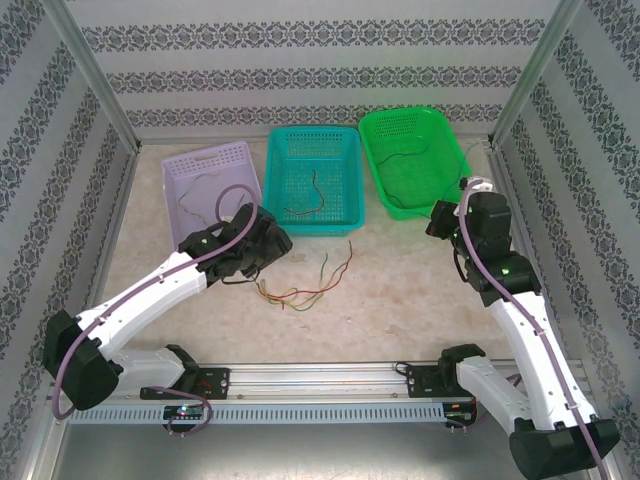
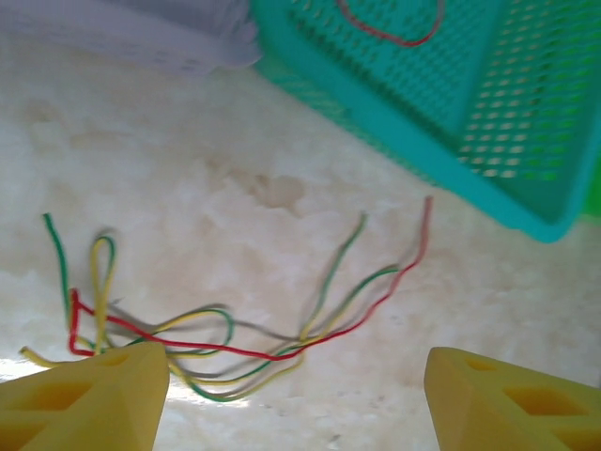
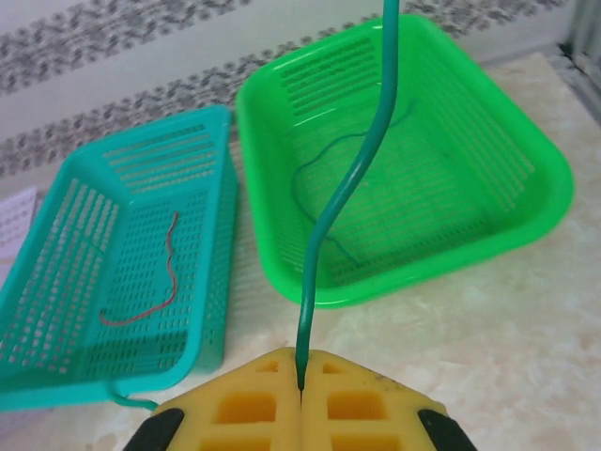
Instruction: Untangle the cables
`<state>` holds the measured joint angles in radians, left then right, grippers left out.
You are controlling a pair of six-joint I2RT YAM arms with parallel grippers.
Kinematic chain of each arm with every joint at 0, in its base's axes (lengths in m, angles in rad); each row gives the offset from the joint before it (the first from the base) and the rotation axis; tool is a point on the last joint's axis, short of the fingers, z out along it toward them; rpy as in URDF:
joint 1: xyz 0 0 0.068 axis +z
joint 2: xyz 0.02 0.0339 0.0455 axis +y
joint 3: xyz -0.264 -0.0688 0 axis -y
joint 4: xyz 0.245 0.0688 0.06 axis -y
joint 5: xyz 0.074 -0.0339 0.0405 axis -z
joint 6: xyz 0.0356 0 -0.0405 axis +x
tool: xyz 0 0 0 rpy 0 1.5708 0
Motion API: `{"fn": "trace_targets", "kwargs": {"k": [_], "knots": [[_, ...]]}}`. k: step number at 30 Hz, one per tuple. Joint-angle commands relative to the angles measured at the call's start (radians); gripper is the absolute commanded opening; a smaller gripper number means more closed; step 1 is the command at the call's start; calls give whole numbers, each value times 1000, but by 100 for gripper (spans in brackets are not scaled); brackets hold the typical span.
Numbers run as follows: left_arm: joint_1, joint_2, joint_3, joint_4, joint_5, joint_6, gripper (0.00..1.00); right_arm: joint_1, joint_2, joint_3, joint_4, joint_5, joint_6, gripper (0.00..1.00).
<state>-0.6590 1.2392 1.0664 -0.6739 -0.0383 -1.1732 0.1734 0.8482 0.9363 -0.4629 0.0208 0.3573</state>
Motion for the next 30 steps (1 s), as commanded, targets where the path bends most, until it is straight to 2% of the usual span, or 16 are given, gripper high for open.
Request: {"fn": "trace_targets", "kwargs": {"k": [1,4,7,9,15,19,21,24,26,27,28,29,30], "knots": [[12,-11,78,-50,-46,40,73,29,-15,36,64,-50,-113,0],[15,-14,135,-32,-57,84,73,52,1,51,103,-89,-167,0],[21,-9,183,30,-6,80,74,78,20,59,145,-125,-167,0],[25,6,210,82,45,23,74,114,37,64,165,-114,-159,0],[24,66,224,252,142,-267,77,248,104,64,265,-50,-75,0],[23,94,235,317,137,-349,80,341,152,80,302,-8,-65,0],[24,110,236,309,147,-386,78,376,169,82,320,5,-51,0],[25,118,202,298,163,-430,66,411,186,85,352,19,-30,0],[25,107,175,272,148,-458,45,426,196,91,368,27,-16,0],[25,93,152,269,131,-473,30,429,199,95,383,32,-4,0],[25,81,134,260,116,-490,18,429,201,96,394,36,9,0],[25,67,108,258,103,-510,9,428,203,99,407,47,29,0],[27,55,79,265,98,-534,5,424,204,96,427,56,54,0]]}}
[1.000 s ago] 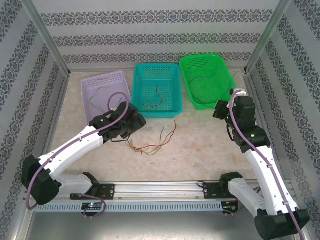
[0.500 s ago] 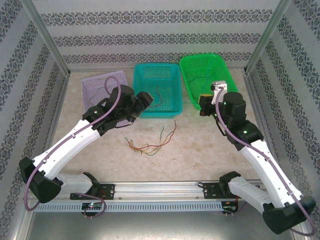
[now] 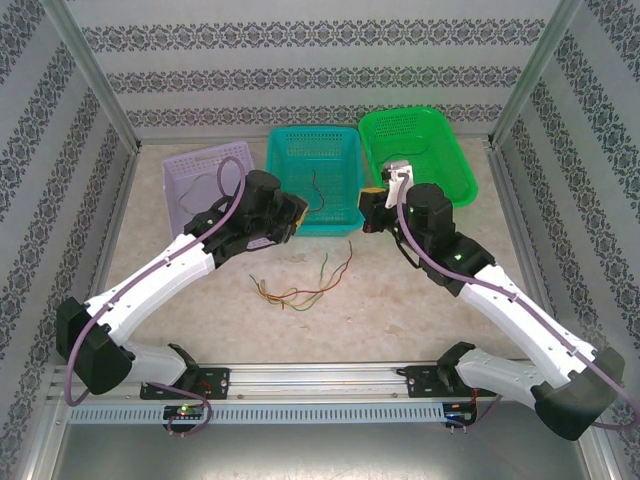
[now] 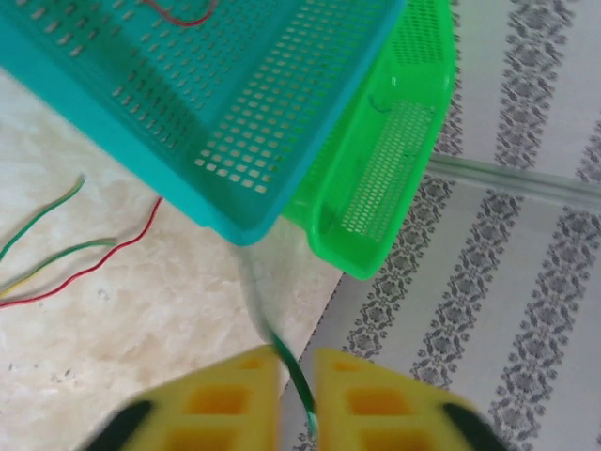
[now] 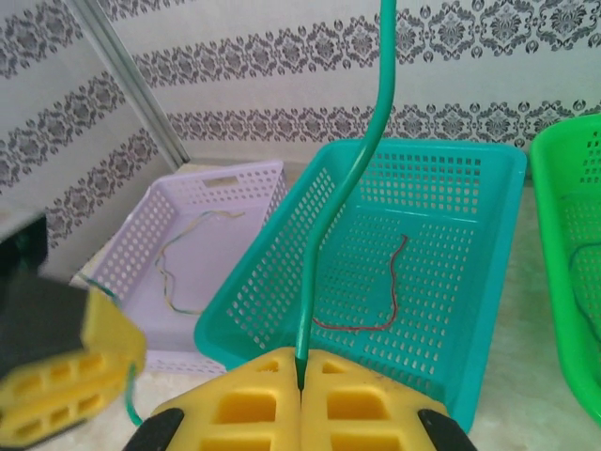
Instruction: Untangle the cables
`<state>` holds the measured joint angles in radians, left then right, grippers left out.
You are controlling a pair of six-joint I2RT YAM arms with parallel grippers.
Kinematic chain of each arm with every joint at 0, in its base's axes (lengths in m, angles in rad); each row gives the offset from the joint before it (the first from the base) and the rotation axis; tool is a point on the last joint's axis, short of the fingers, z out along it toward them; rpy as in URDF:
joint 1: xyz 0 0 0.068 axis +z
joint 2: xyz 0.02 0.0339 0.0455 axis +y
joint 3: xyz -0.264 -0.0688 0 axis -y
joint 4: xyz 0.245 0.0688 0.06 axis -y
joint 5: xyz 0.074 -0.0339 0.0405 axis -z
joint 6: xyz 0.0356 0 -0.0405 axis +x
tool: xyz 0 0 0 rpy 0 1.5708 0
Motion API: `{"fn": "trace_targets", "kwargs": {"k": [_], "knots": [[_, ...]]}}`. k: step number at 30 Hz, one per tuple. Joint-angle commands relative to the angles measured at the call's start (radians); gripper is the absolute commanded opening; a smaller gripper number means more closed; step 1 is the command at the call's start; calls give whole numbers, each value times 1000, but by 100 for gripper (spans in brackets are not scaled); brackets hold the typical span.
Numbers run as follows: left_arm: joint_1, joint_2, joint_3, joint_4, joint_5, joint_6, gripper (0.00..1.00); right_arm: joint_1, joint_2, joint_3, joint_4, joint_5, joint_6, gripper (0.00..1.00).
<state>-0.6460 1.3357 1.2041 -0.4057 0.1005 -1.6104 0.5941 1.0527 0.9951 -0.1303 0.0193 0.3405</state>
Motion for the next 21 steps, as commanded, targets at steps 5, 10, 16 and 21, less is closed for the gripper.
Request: {"fn": "trace_targets", "kwargs": {"k": [5,10,16,21], "knots": [[12,-87,-243,148,-14,-262,0,-39,25,7,262,63,265,0],[2,-154,-368,240,-65,-411,0,-69,57,-57,460,150,511,0],[-17,-160,-401,287,-58,-510,0,-89,130,-53,610,224,654,0],[-57,-154,-416,322,-64,-633,0,-117,167,-3,596,223,636,0]]}}
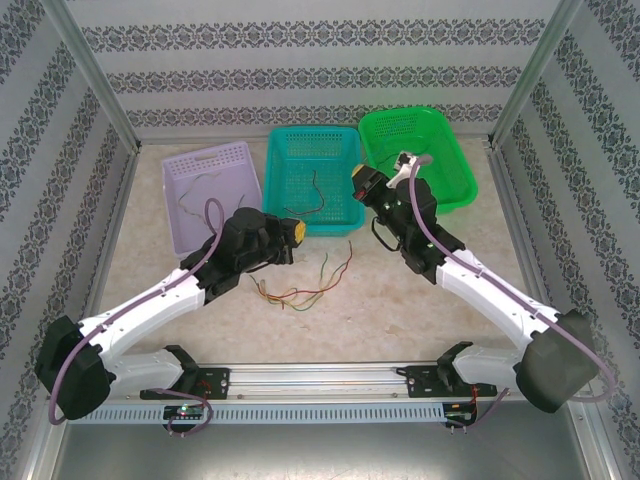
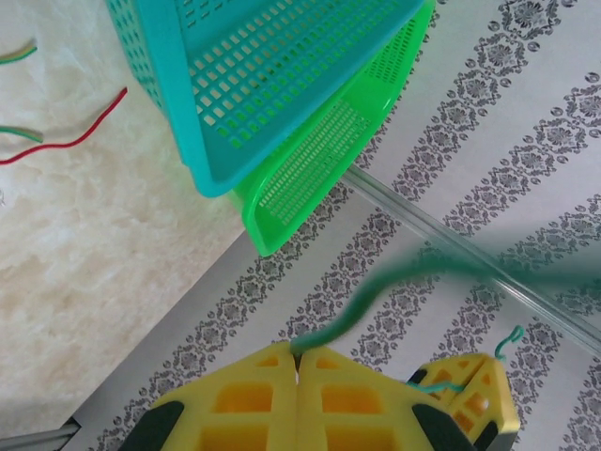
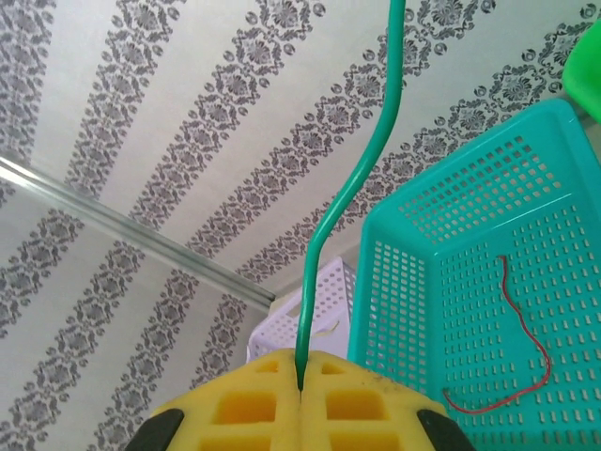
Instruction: Untangle the cables
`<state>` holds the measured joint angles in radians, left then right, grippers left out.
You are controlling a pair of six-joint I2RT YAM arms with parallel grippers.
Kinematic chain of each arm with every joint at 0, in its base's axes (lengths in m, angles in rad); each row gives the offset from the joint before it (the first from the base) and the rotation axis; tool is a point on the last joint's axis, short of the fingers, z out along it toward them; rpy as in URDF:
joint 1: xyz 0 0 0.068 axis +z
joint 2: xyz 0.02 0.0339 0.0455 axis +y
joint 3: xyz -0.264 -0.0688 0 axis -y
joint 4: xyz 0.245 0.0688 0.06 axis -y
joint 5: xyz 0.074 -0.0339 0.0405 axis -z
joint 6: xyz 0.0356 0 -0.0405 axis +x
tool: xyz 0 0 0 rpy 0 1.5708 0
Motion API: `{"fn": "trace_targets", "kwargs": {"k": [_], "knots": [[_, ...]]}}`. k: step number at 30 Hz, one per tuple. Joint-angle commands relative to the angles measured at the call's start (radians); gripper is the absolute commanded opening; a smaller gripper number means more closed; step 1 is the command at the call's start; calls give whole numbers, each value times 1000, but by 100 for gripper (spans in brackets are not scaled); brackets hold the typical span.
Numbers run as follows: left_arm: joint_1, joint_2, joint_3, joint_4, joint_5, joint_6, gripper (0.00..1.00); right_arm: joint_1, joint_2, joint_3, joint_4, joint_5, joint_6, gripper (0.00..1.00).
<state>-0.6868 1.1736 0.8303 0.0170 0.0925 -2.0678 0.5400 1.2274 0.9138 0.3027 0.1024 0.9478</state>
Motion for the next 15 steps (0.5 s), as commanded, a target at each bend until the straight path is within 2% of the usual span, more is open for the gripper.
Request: {"fn": "trace_targets", "kwargs": {"k": [1,2,3,6,7,8,10,15], "knots": [[-21,9,-40,-96,-56,-193,0,-76,-4,113,117,101,-23,0],[-22,8,-37,-91,-62,-195,0,-85,-3,135,89,64,-80,0],[-22,1,-30,-85,-79,-185,9,-92,-6,156,62,29,-158,0],[-19,-34,-3,-114,-155,-122,49,-132,-33,193,-85,-37,-330,0],[-16,-50,9,-134,-183,-92,59,-154,-52,180,-119,-32,-357,0],[-13,-66,18,-151,-207,-61,64,-182,-71,162,-130,-29,-355,0],[4,-92,36,-172,-237,16,70,-263,-106,118,-144,-8,-288,0],[53,-97,52,-182,-177,149,69,-395,-99,73,-120,94,-63,0]]}}
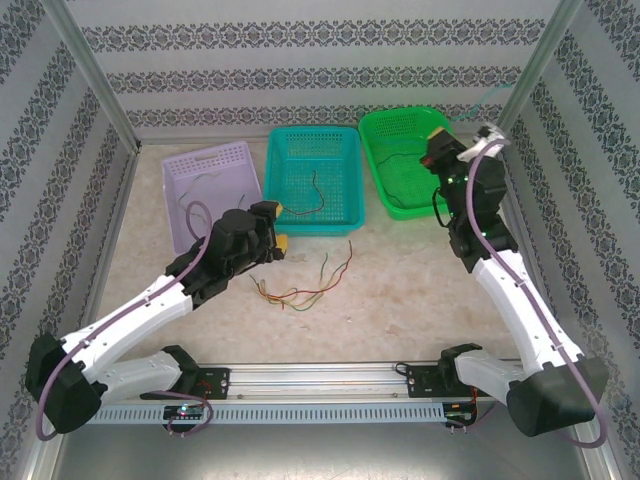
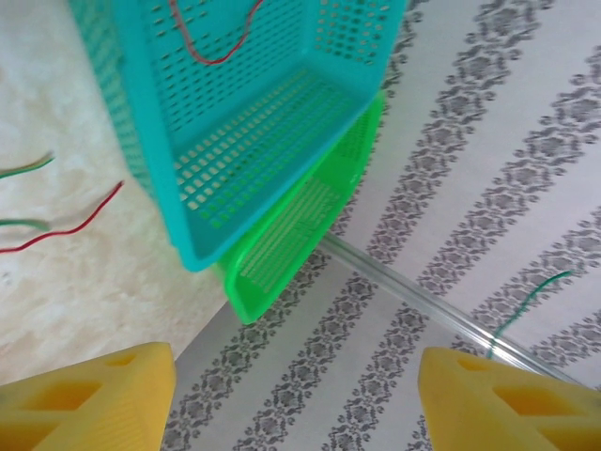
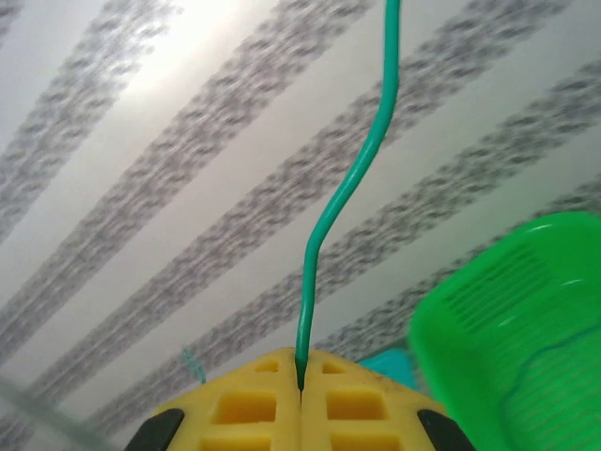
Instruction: Untangle the cables
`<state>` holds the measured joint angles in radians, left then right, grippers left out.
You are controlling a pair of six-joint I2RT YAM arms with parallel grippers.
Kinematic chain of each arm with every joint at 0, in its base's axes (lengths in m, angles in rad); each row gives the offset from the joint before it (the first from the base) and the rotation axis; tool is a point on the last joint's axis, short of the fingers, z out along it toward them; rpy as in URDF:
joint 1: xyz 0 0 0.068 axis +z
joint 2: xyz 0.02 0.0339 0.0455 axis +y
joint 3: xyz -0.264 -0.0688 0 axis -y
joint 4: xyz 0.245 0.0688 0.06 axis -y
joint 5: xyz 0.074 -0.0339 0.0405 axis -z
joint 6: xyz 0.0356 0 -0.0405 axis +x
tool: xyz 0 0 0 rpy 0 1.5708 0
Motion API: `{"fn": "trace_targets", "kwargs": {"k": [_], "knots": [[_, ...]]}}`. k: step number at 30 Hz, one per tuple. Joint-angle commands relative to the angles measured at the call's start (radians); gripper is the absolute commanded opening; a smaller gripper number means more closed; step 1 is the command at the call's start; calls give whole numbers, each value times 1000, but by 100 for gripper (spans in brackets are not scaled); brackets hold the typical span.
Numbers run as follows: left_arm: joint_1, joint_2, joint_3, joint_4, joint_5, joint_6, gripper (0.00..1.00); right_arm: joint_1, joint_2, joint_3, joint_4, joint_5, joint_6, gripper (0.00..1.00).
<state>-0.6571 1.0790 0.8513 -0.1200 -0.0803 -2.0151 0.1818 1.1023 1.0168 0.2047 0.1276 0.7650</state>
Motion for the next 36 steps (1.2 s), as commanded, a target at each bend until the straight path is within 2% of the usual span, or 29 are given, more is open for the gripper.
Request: {"fn": "trace_targets", "kwargs": {"k": [1,6,9,14,19,21,24,25,27,30,33,36], "knots": [[28,5,36,-44,14,124,68,-53,49,-24,-20,94,179,0],[37,47,62,-37,71,226,67,-67,200,42,-67,237,458,0],[51,69,93,-50,108,299,67,-56,320,103,-87,304,561,0],[57,91,213,-208,129,502,67,-42,506,237,-168,386,701,0],[57,53,205,-242,108,519,67,-28,649,346,-268,448,798,0],[57,32,193,-248,93,511,67,-30,701,382,-300,413,841,0],[57,10,184,-260,81,511,67,-30,746,403,-307,365,865,45],[57,7,187,-269,80,514,67,-33,750,410,-325,338,870,55],[57,7,195,-293,80,522,67,-46,731,396,-325,278,875,62],[59,11,205,-336,84,528,67,-57,651,365,-336,255,830,77],[67,21,203,-370,101,532,67,-71,550,332,-359,262,760,77],[91,38,208,-452,132,531,67,-76,443,287,-366,252,661,74]]}}
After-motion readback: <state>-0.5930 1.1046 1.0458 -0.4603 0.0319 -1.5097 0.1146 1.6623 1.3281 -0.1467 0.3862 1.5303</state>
